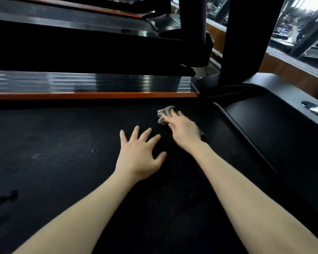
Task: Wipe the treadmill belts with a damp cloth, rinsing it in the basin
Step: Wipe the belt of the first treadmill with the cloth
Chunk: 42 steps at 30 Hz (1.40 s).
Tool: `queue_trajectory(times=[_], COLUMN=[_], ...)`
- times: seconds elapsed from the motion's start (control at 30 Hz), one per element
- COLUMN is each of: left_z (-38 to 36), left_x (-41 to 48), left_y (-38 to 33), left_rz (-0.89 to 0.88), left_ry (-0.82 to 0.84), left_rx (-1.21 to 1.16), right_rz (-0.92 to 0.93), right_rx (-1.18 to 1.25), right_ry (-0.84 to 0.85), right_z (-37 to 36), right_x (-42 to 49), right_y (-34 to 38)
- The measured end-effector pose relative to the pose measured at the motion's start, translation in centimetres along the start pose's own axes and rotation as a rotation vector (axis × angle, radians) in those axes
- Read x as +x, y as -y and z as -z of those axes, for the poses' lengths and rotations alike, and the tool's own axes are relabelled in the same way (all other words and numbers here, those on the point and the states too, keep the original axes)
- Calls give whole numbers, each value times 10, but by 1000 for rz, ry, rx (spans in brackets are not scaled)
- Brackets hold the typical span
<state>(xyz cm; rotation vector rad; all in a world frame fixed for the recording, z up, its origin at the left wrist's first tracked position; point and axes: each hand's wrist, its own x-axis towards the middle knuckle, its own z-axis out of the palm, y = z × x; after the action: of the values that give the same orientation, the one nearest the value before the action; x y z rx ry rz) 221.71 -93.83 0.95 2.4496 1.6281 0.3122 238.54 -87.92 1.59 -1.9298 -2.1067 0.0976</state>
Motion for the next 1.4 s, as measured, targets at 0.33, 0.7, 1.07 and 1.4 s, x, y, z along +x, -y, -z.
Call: queue_trajectory(times=[0.33, 0.7, 1.07, 1.4], left_z=[18, 14, 13, 15], left_x=[-111, -118, -116, -119], left_y=[61, 68, 63, 65], left_rz=[214, 192, 225, 211], left_ry=[1, -5, 2, -5], left_rx=[139, 115, 150, 166], right_rz=[-142, 373, -56, -296], right_rx=[-12, 19, -106, -95], right_ry=[4, 115, -40, 6], right_z=[3, -4, -3, 47], right_x=[-23, -119, -136, -198], right_y=[3, 82, 60, -36])
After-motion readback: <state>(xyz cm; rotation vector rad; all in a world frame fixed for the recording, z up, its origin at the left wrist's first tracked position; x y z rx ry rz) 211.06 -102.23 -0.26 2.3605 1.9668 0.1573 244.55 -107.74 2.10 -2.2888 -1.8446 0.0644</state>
